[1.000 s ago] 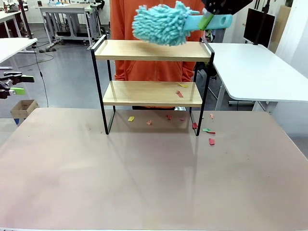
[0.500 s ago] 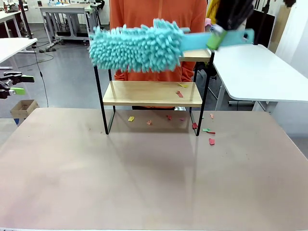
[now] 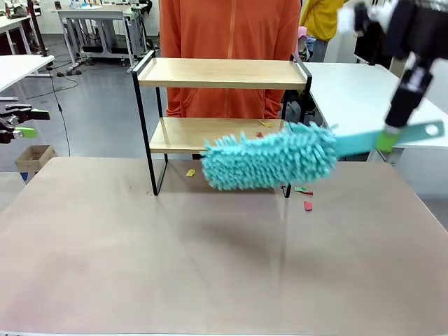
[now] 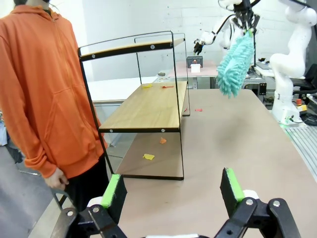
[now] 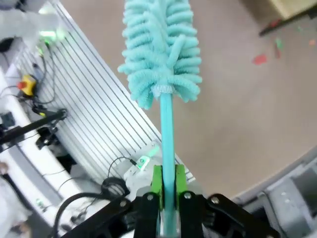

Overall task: Clean the shelf.
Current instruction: Clean the specific section of the Shelf indicated by the human with the Duster.

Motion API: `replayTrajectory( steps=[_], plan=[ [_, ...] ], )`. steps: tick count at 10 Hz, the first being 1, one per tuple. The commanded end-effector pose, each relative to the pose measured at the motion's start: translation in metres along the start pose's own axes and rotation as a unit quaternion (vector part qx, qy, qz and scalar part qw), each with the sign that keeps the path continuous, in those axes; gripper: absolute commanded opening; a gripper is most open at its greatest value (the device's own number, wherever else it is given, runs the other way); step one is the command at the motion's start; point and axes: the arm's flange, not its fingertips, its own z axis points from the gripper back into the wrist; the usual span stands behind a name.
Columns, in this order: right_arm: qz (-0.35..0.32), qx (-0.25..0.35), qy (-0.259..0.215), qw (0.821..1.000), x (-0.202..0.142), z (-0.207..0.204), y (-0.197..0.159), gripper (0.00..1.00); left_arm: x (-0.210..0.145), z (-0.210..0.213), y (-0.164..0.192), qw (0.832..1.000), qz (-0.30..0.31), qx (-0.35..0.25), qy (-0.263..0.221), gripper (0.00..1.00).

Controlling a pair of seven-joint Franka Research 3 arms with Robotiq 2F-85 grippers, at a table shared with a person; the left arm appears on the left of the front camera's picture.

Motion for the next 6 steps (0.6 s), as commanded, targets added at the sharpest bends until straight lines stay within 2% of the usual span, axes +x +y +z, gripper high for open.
replayTrajectory(
  steps=[1,5,6],
  plan=[
    [0.003,-0.003,-0.006,1.0,-0.037,-0.025,-0.016,0.13,0.003,-0.001,-0.002,1.0,-0.002,-0.002,-0.004,1.0],
    [0.018,-0.002,0.022,1.0,-0.08,-0.058,-0.019,0.13,0.003,-0.001,-0.002,1.0,-0.002,-0.002,-0.004,1.0],
    [-0.005,-0.009,0.035,0.999,-0.081,-0.063,-0.018,0.13,0.003,-0.001,-0.002,1.0,-0.002,-0.002,-0.004,1.0]
  ],
)
